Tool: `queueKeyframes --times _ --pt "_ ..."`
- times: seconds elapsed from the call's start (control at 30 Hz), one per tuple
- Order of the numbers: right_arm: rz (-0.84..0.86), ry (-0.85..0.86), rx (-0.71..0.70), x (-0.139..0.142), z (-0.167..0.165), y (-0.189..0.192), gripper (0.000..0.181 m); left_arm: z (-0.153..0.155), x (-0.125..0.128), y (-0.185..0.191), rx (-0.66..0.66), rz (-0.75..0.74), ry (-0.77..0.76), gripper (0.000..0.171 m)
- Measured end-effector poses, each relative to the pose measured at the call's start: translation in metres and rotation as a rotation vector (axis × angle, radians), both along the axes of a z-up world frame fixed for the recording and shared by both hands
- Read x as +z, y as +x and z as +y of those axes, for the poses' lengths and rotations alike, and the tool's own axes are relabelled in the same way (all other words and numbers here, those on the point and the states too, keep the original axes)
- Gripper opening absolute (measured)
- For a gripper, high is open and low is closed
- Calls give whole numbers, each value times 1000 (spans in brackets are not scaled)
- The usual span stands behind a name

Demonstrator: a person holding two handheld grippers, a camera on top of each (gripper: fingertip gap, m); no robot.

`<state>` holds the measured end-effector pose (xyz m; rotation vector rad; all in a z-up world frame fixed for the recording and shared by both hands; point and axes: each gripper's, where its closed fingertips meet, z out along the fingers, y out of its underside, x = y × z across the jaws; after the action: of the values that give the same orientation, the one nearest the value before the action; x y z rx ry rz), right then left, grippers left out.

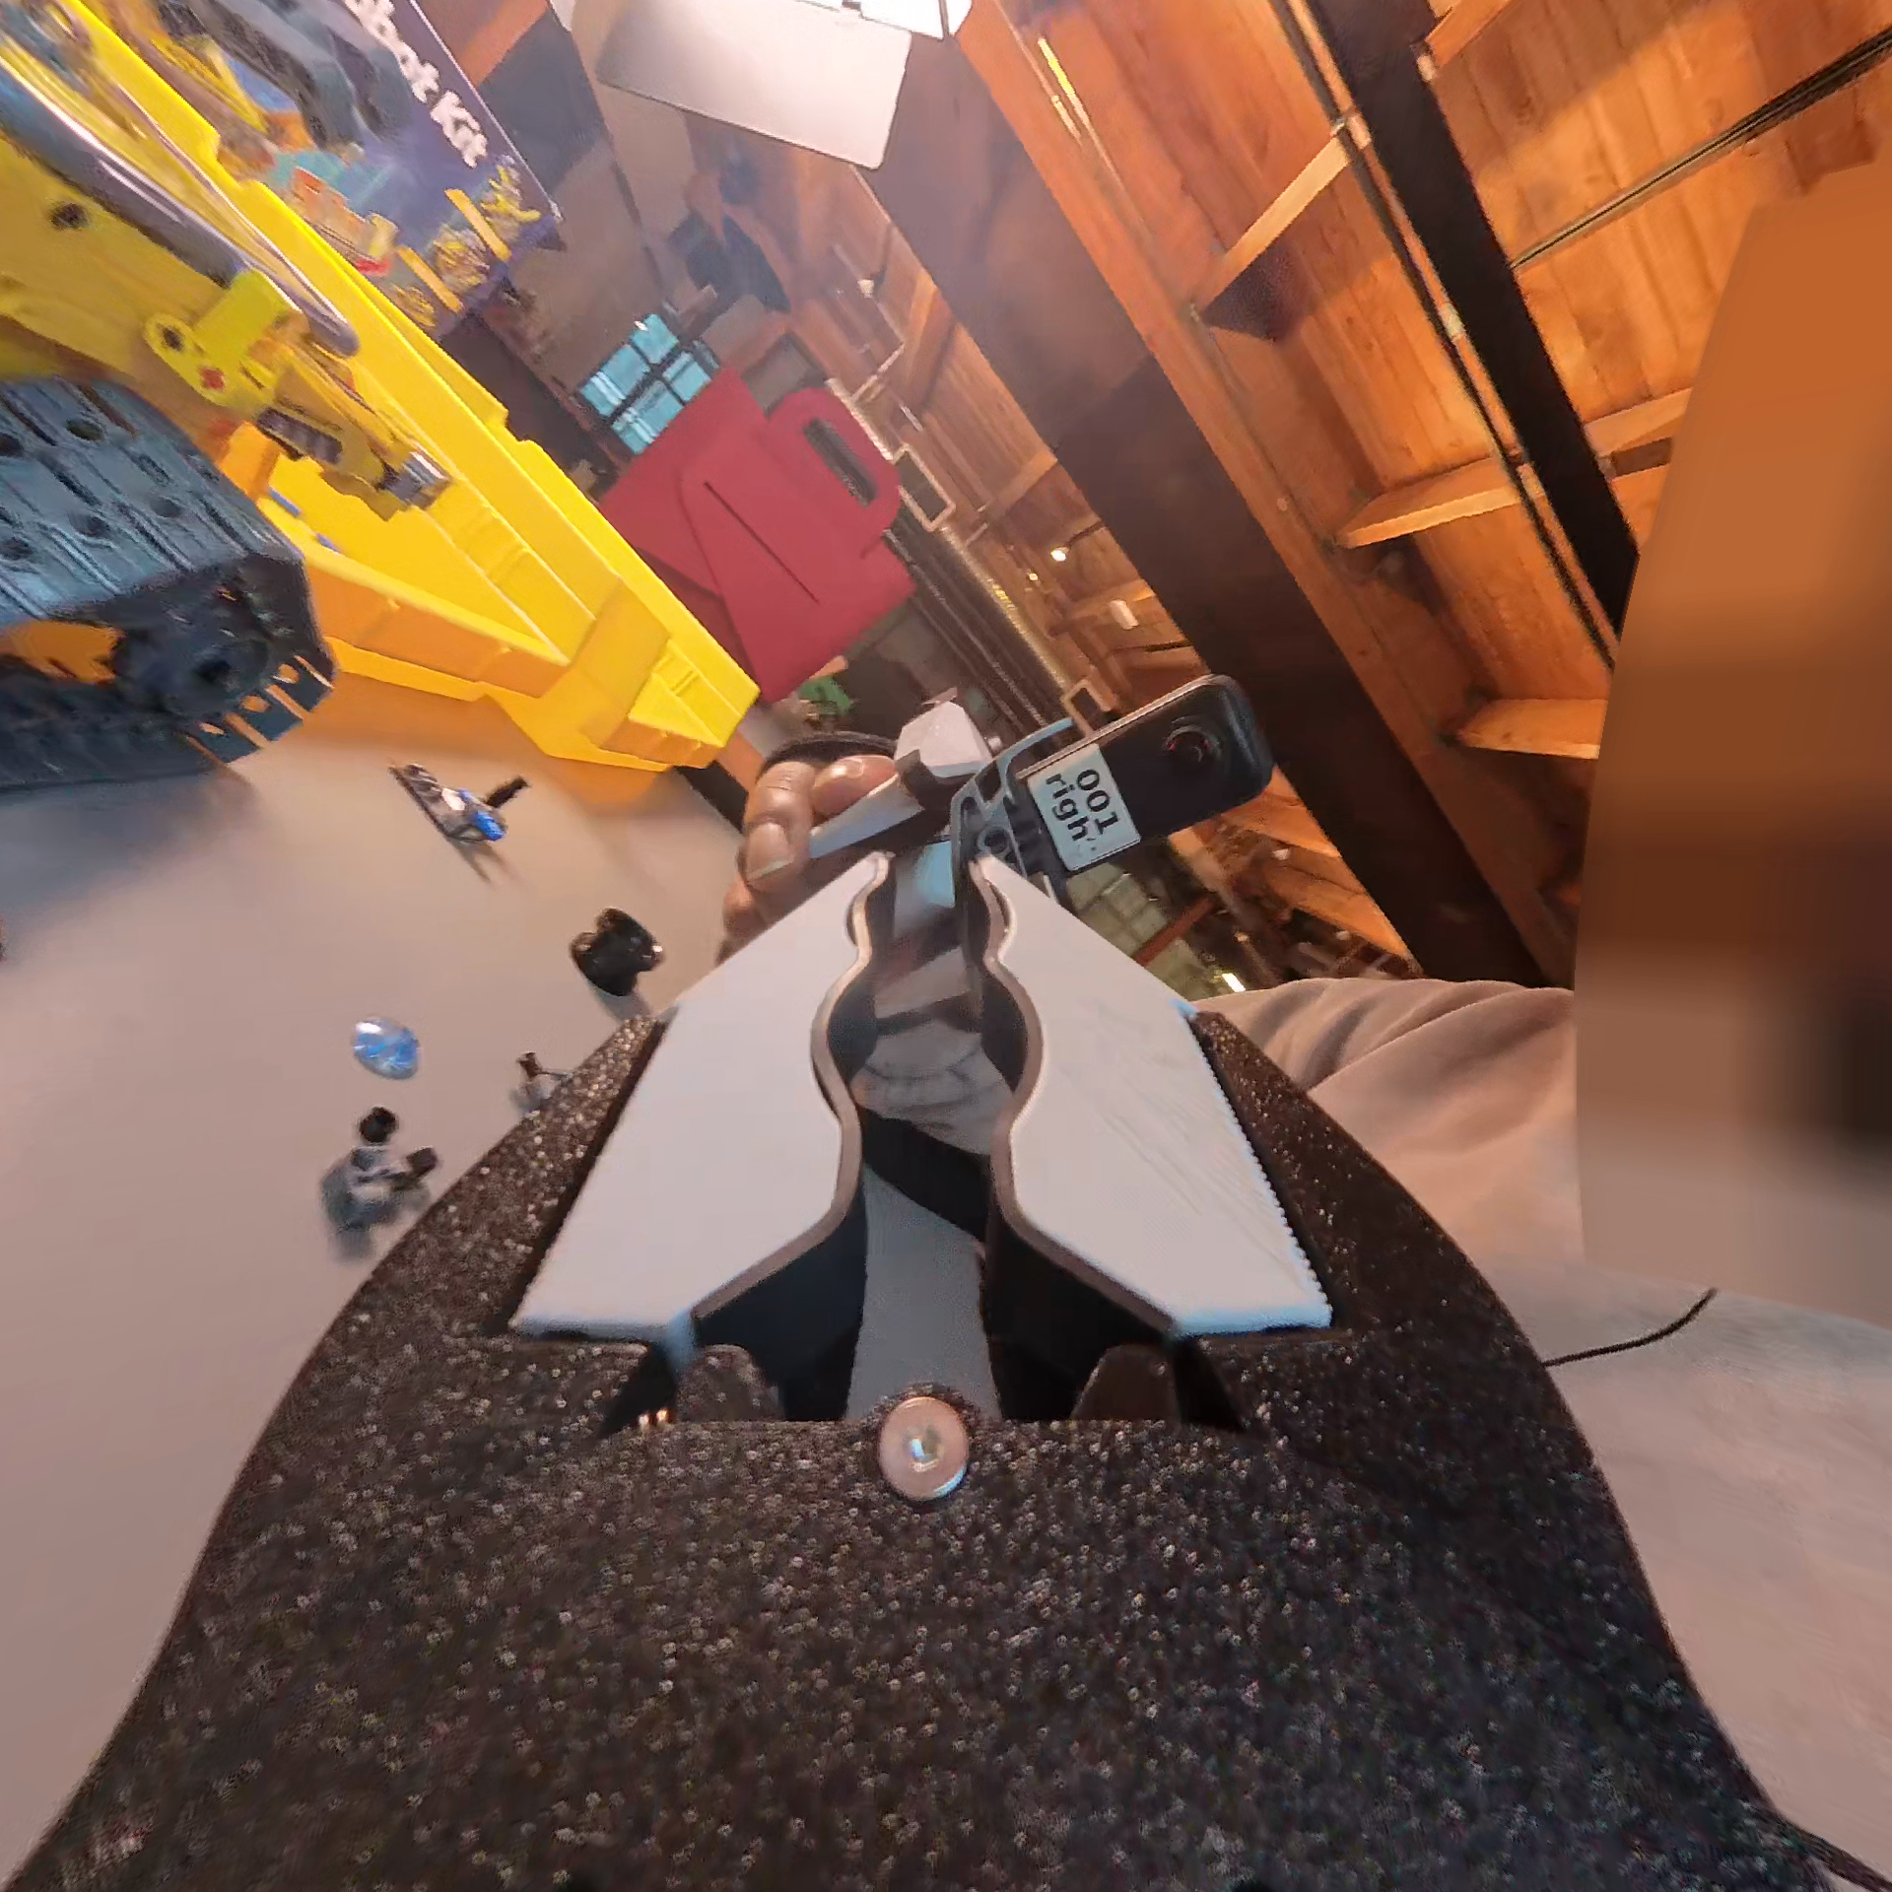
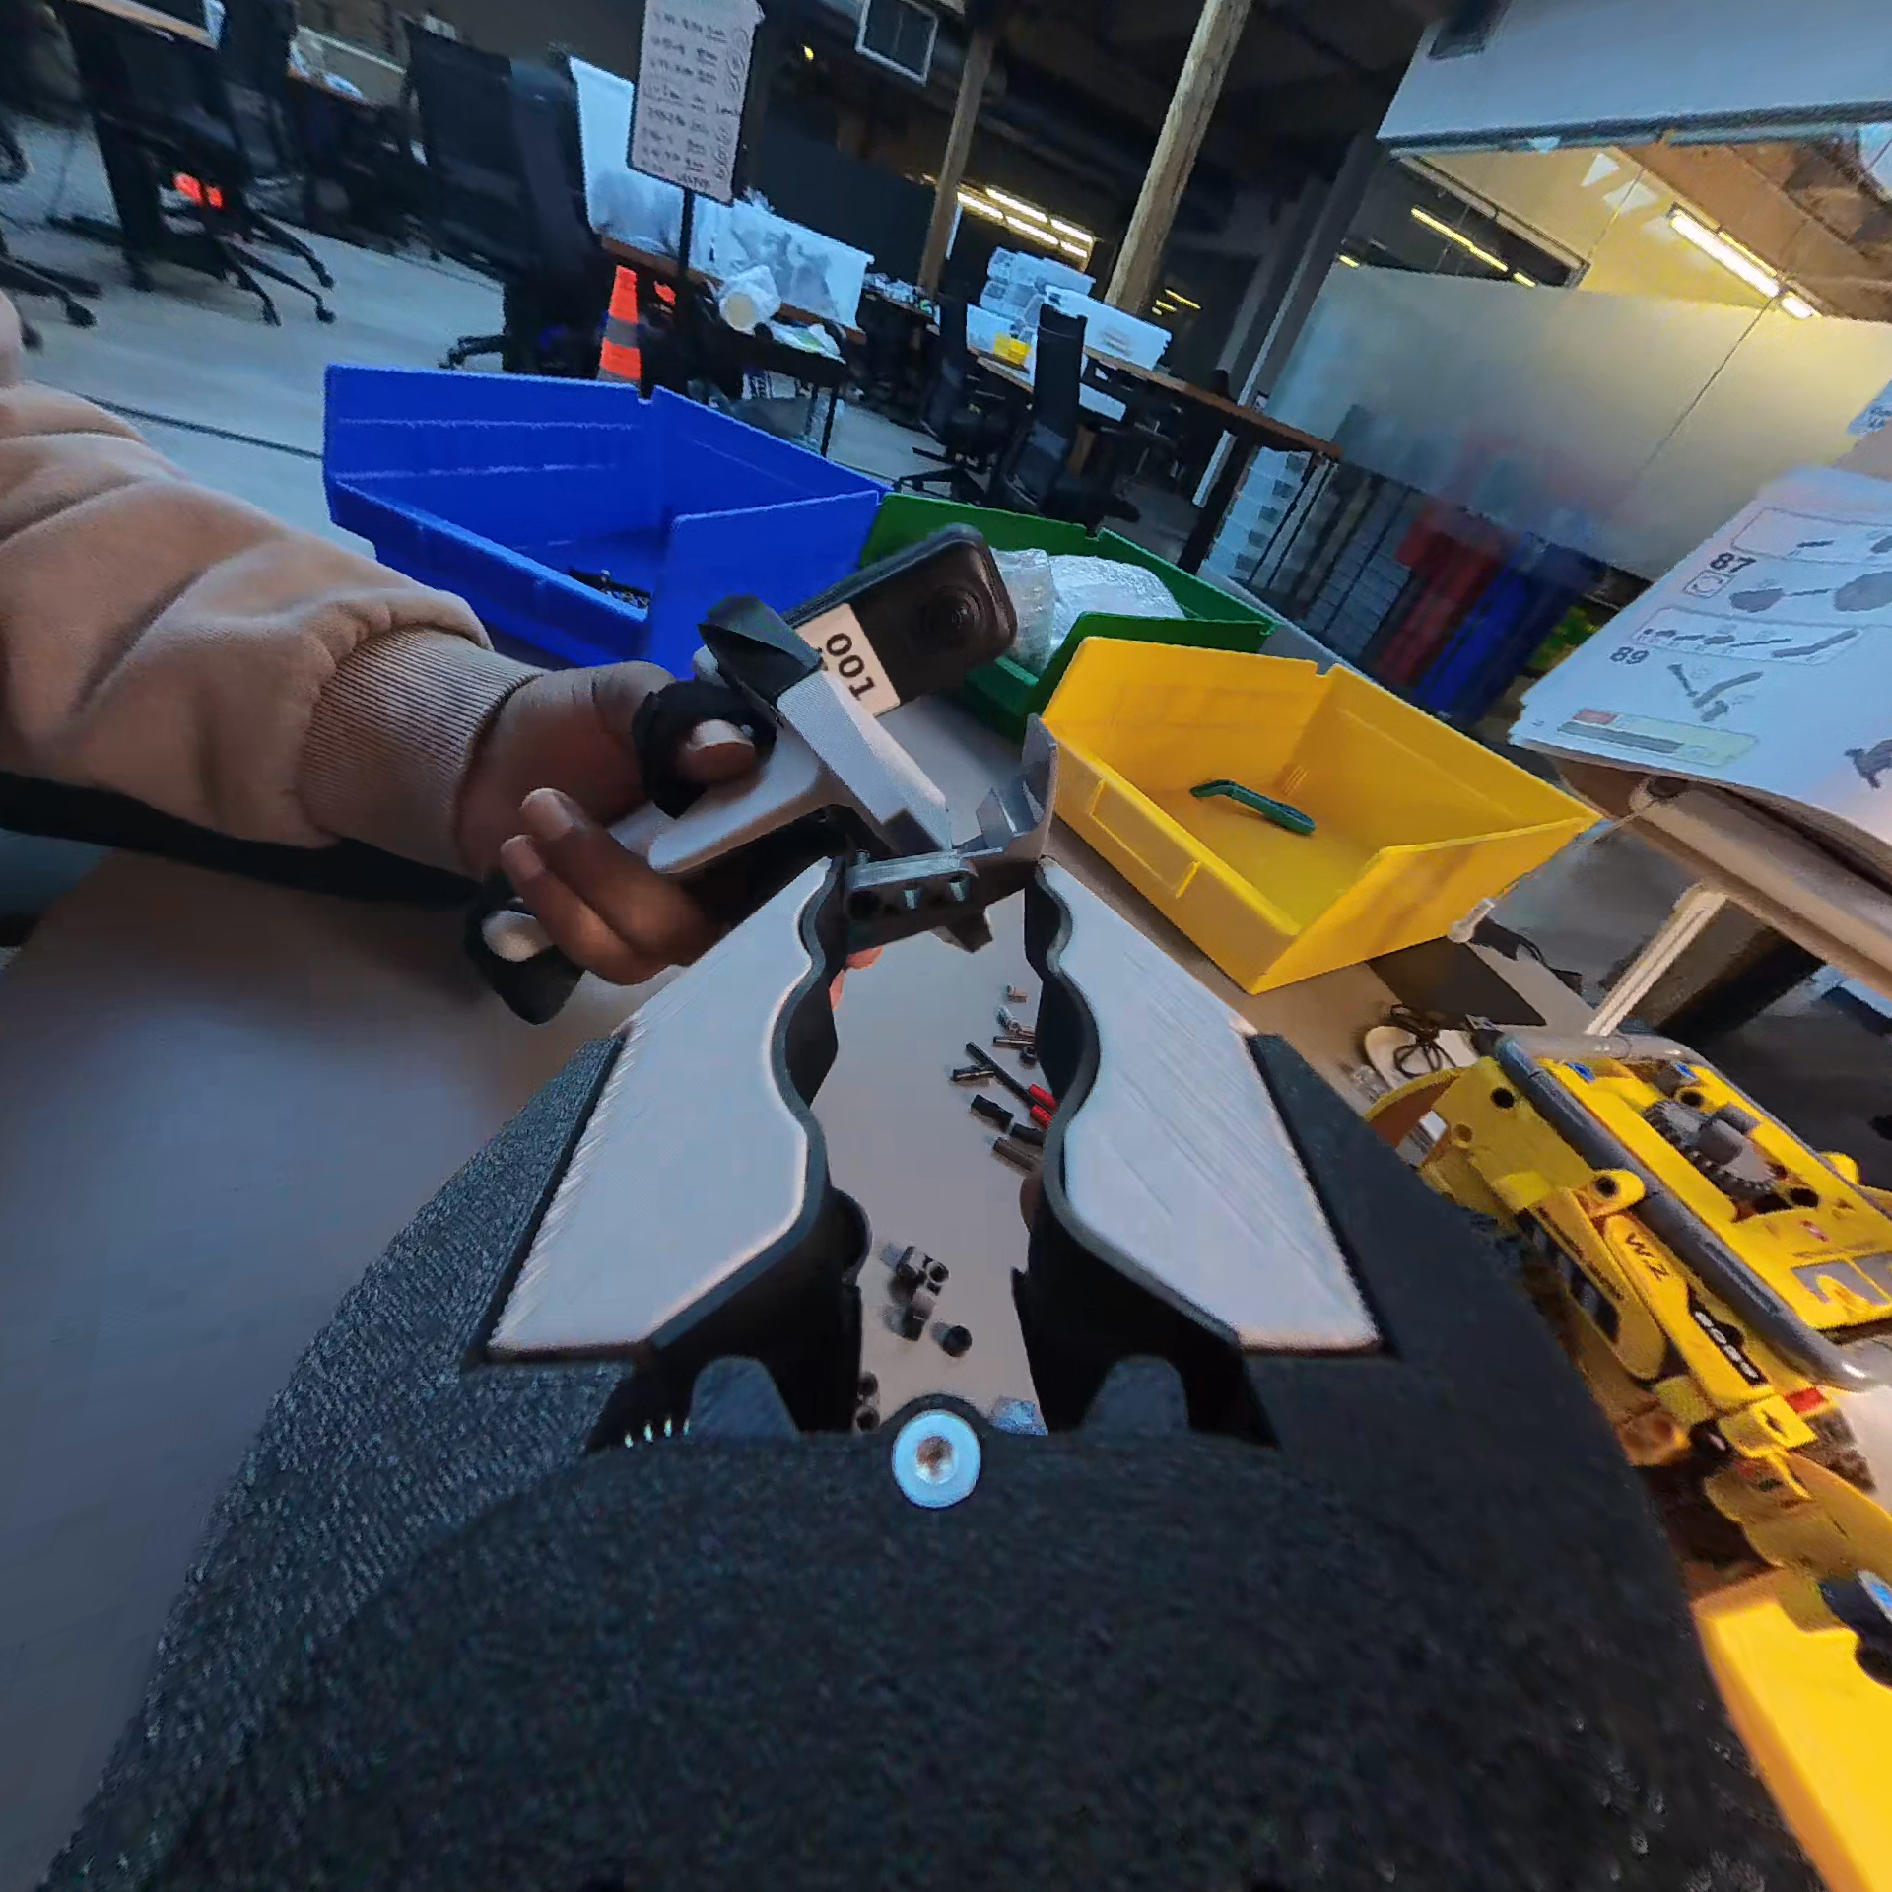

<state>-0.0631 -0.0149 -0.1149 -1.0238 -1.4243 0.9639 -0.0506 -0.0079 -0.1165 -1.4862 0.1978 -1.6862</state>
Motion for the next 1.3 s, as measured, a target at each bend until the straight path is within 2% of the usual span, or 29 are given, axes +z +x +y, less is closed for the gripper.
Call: queueKeyframes --times 0.07,0.13,0.27,0.3,0.4,0.5,0.57,0.63,0.67,0.77,0.9,1.0,1.17,1.23,1.3 --pt "10 -33 4 2 4 2 33 4 -1 -9 64 84 50 17" --pt "6 -31 0 1 8 4 33 3 3 -16 113 164 123 13" --pt "6 -35 9 -2 6 3 33 -1 -5 -12 113 319 169 13" --pt "12 -44 18 -1 5 3 33 -2 -5 -10 95 298 156 13" --pt "37 -102 47 3 1 4 33 -11 2 -2 -42 110 54 13" --pt "44 -80 43 3 -1 2 33 -13 2 2 -111 -4 -34 1" --pt "29 -30 33 1 -1 3 31 -11 2 0 -117 -34 -79 1" --pt "29 41 28 3 0 5 43 -10 -1 -2 -118 -20 -105 0" --pt "37 43 45 7 -2 8 43 -9 -3 -3 -117 -3 -108 0" --pt "30 -155 132 15 -1 17 38 -10 -8 -3 -105 73 -74 0" --pt "-42 -386 203 1 3 18 33 -16 -16 6 -99 236 20 0" --pt "-94 -434 235 -12 -3 15 14 -16 -22 7 -81 298 53 1" --pt "-52 -613 274 -5 -3 12 12 -15 -15 6 -45 305 121 1" --pt "-73 -648 290 -10 -6 11 21 -15 -11 5 -14 318 164 0" --pt "-70 -689 322 -8 -10 10 13 -15 -10 4 9 354 205 0"
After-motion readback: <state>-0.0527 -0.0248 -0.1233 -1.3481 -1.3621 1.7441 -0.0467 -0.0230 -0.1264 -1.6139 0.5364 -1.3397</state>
